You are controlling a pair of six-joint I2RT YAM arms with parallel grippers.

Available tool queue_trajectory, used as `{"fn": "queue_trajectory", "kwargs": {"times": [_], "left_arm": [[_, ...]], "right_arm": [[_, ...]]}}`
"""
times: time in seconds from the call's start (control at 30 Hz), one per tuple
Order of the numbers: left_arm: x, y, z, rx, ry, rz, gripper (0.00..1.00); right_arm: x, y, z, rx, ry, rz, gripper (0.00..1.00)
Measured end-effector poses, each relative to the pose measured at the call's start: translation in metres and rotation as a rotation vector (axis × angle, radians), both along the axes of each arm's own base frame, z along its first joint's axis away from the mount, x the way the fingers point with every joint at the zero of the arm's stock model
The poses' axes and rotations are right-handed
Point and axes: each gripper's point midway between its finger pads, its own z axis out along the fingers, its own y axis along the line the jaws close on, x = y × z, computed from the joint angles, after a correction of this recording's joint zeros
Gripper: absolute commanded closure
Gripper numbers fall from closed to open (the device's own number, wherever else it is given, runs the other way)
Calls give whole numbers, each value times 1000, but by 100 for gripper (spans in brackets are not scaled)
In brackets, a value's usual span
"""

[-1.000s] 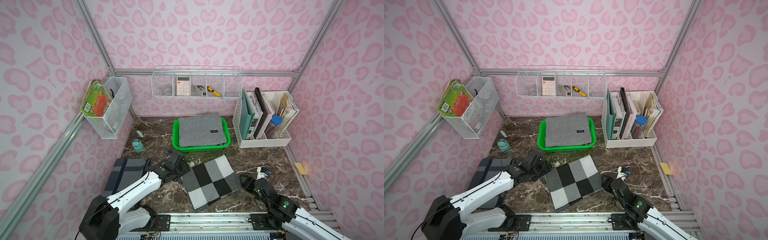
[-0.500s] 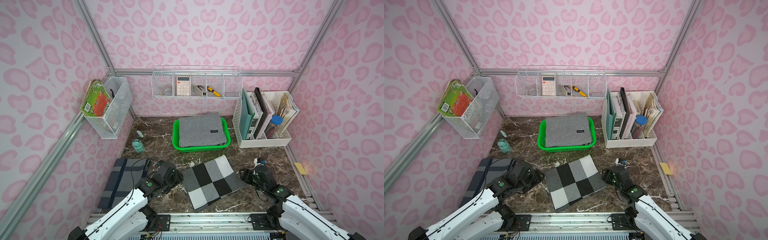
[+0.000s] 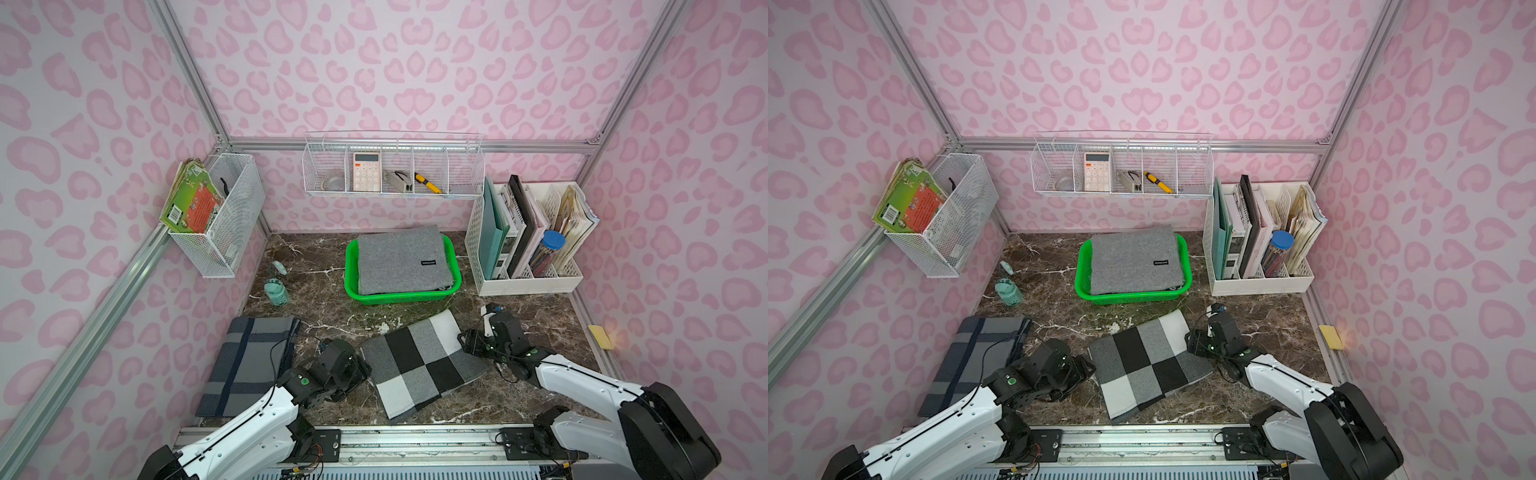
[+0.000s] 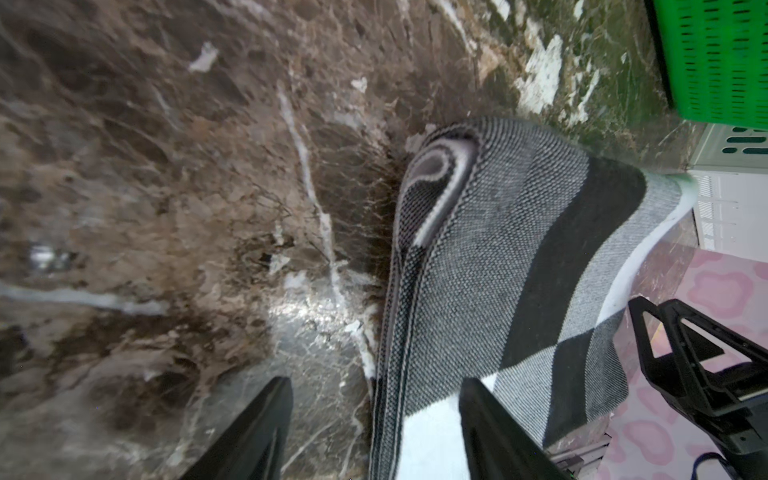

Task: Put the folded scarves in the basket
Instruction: Move the scarf to the center of the board.

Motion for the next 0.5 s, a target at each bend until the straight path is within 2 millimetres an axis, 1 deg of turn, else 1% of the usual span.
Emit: {"fn": "queue_trajectory", "kwargs": {"times": [0.03,0.13,0.23,0.37,0.5], "left_arm": [[0,-1,-1,-4,3,6,34],[3,-2,-6,-2,7,22,37],[8,-3,-11,4,13,43,37],[22,-14,-16,3,9,44,38],[46,-36,-16,-11,4,32,40]], "right_arm": [[1,3,-4,-1,16,9,35],[2,10,-12,-5,44,35,44],[2,18,-14,-1,39,58,48],[-7,23,-15,15,24,74,47],[-29,28,-17,39,10,77,42]]}}
